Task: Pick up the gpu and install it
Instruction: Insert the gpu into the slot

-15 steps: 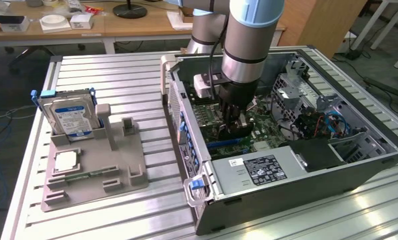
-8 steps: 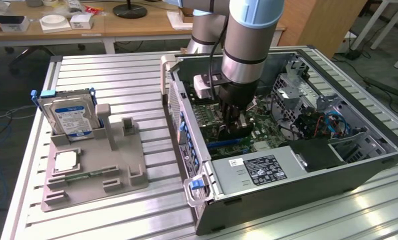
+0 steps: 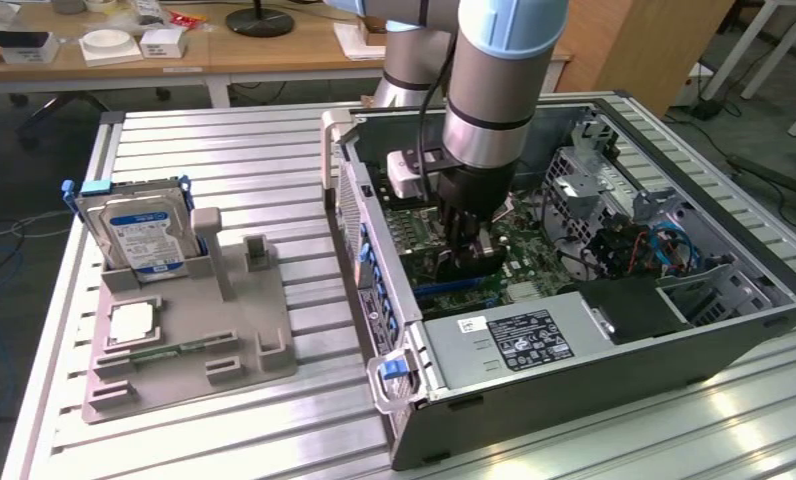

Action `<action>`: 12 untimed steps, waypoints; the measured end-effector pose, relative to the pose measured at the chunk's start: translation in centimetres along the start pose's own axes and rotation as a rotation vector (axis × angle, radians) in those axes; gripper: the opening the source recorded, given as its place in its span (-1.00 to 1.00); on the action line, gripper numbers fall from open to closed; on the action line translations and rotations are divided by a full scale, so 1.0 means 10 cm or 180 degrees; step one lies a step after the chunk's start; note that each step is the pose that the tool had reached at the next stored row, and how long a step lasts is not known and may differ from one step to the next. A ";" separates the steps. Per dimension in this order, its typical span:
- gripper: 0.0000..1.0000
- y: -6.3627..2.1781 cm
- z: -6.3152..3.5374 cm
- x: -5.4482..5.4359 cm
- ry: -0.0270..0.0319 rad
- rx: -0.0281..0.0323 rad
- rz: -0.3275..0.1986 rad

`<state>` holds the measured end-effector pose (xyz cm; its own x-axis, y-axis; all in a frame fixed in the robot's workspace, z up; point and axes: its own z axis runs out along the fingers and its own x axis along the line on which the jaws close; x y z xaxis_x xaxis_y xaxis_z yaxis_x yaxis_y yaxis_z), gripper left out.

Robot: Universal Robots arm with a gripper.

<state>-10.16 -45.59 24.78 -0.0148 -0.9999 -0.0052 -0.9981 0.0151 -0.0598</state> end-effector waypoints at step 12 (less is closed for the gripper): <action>-0.47 0.003 0.040 0.00 0.0000 0.0000 0.0000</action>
<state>-10.17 -45.59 24.37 -0.0148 -0.9999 -0.0053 -0.9981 0.0151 -0.0599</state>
